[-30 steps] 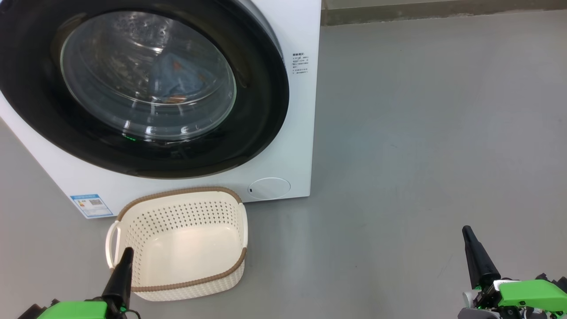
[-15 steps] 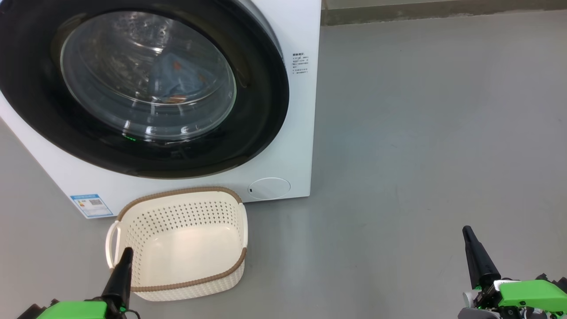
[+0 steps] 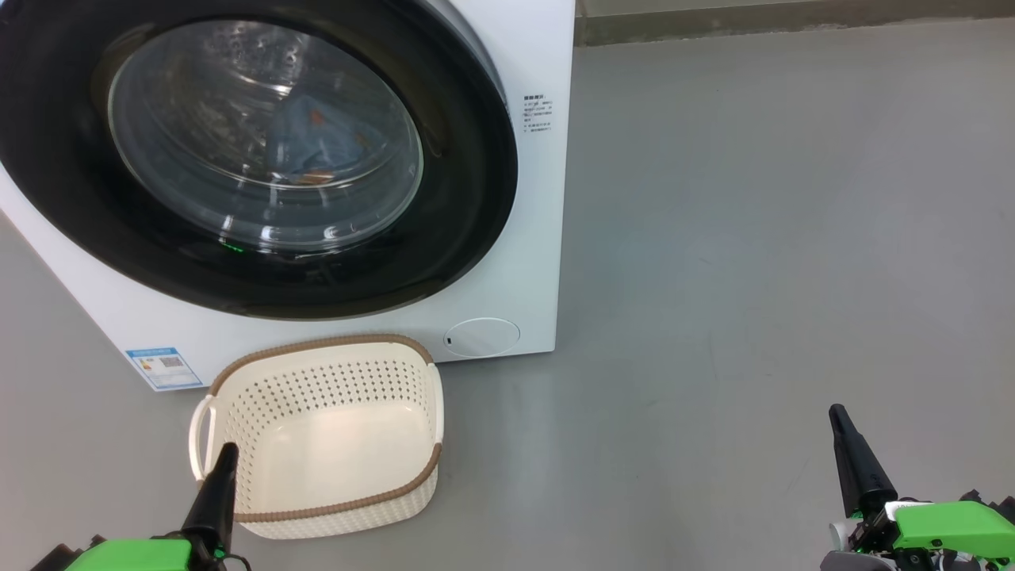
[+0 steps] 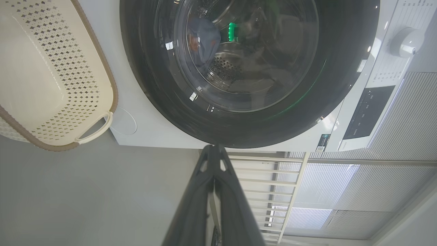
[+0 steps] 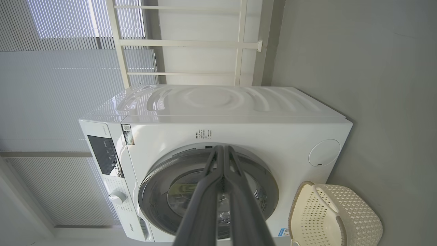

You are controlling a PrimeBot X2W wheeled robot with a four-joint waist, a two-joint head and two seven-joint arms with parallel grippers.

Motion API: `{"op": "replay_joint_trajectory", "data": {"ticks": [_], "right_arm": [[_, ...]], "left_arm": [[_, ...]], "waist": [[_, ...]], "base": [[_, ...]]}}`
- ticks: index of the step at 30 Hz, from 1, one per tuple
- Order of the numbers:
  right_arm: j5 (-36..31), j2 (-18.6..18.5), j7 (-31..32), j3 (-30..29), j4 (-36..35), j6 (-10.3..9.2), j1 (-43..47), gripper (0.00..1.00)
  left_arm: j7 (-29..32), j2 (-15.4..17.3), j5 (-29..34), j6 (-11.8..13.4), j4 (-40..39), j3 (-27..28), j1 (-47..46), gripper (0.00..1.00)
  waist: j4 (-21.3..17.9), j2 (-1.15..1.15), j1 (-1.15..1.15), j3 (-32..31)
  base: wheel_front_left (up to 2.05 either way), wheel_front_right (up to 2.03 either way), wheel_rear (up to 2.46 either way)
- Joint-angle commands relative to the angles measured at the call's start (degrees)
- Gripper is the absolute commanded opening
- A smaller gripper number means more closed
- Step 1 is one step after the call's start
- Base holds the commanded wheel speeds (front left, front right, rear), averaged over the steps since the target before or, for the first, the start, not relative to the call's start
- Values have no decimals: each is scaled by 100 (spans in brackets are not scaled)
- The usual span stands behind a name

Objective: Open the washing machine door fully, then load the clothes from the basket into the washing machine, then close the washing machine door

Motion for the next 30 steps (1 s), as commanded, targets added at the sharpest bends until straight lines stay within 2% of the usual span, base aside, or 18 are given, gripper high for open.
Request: {"op": "replay_joint_trajectory", "data": {"ticks": [1, 30], "right_arm": [[0, -18, 27, 122, -141, 9, -233, 0], [-11, -9, 38, 108, -141, 9, -234, 0]], "left_arm": [[34, 110, -46, -17, -112, 166, -235, 0], [34, 110, -47, -17, -113, 166, -235, 0]], "waist": [[0, 0, 0, 0], [0, 0, 0, 0]], "base": [[0, 0, 0], [0, 0, 0]]}}
